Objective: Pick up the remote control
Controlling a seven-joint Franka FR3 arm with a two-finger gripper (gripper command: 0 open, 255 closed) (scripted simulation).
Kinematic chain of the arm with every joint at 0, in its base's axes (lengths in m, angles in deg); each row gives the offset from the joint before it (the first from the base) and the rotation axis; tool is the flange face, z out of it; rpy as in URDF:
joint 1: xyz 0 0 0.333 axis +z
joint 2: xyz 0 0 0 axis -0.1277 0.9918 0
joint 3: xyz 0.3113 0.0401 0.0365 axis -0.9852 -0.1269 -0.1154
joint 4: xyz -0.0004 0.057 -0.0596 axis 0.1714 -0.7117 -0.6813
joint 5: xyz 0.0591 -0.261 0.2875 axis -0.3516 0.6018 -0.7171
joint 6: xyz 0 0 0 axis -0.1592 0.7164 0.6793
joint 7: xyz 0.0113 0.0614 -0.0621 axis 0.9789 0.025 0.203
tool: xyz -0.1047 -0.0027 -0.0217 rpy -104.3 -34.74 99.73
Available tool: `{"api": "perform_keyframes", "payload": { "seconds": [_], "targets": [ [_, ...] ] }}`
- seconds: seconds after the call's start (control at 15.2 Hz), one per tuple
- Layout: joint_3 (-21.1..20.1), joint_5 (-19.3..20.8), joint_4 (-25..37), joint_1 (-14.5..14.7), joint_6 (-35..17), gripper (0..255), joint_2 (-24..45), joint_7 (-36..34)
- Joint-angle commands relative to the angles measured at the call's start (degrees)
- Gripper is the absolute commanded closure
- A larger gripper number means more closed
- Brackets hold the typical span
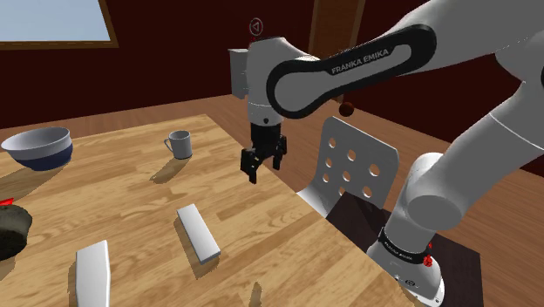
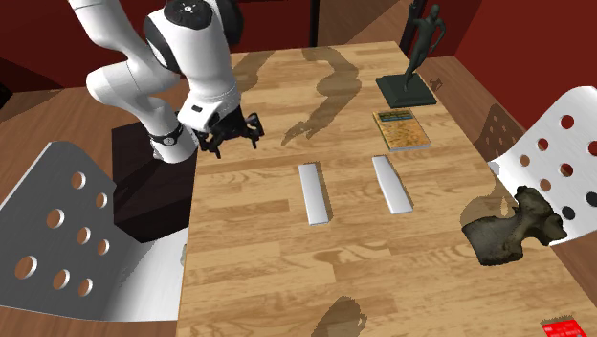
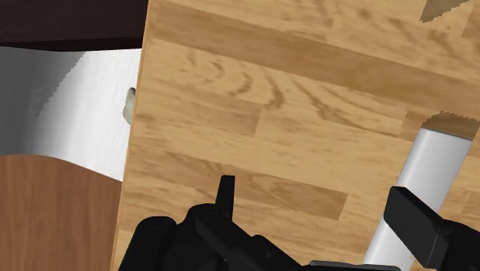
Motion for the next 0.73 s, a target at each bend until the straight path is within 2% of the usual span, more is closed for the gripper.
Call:
{"api": "perform_keyframes", "payload": {
  "seconds": [0.0,0.33,0.66],
  "targets": [
    [-1.9,0.8,1.8,0.0,-2.8,0,4.3,-2.3],
    [-6.1,4.9,7.2,0.3,-8.6,0,15.1,-9.0],
    [-8.5,12.0,14.5,1.9,-12.5,0,26.8,-16.9]
  ]
}}
